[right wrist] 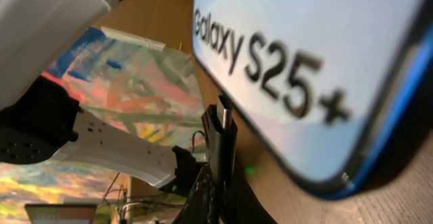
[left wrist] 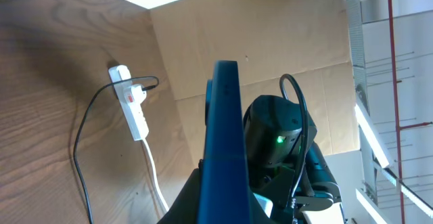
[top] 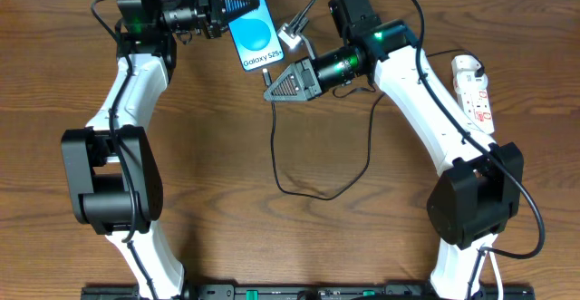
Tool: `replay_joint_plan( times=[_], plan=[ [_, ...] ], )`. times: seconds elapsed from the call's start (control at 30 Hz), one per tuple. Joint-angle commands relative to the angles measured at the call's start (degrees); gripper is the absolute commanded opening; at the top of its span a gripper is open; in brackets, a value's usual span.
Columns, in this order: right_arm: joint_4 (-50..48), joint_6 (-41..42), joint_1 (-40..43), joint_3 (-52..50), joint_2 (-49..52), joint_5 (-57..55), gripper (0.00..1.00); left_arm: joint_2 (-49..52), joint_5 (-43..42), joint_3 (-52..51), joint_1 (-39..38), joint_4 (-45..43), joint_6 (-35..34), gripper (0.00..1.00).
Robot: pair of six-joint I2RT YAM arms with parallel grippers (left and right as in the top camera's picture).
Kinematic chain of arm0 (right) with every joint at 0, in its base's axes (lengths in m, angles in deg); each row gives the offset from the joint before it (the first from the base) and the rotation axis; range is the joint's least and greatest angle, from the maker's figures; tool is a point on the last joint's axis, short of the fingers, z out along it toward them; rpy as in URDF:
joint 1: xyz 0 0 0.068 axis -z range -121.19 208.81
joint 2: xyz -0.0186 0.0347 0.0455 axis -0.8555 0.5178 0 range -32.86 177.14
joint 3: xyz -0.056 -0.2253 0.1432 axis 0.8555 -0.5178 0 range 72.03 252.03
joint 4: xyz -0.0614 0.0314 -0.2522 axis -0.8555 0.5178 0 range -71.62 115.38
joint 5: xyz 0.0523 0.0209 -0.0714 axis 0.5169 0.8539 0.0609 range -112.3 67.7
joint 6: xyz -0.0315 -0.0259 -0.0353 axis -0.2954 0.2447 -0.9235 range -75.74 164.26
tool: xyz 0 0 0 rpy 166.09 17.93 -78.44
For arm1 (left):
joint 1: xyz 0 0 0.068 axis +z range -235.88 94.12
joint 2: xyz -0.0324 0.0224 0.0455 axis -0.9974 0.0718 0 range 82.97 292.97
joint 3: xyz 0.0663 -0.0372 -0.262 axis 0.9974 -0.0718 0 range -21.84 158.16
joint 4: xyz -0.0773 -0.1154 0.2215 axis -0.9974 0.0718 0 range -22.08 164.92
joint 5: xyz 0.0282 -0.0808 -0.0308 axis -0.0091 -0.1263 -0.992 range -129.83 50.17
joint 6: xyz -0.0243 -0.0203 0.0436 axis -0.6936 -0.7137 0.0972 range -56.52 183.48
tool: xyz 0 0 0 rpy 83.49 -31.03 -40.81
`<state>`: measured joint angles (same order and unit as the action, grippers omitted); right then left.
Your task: Plug charger to phone and switch on socket
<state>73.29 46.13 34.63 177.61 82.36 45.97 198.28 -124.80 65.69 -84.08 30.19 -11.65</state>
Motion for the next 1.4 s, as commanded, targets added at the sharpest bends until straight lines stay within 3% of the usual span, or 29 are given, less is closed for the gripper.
replay_joint_plan(
  times=[0.0, 1.37],
  plan=[
    [-0.3, 2.6, 0.3, 0.3, -0.9, -1.8, 0.01, -1.1, -0.1, 0.9, -0.1, -0.5, -1.5, 0.07],
    [1.4, -2.0, 0.8, 0.3, -0.9, 1.2, 0.01, -1.1, 0.5, 0.9, -0.1, -0.5, 2.5, 0.08]
  ],
)
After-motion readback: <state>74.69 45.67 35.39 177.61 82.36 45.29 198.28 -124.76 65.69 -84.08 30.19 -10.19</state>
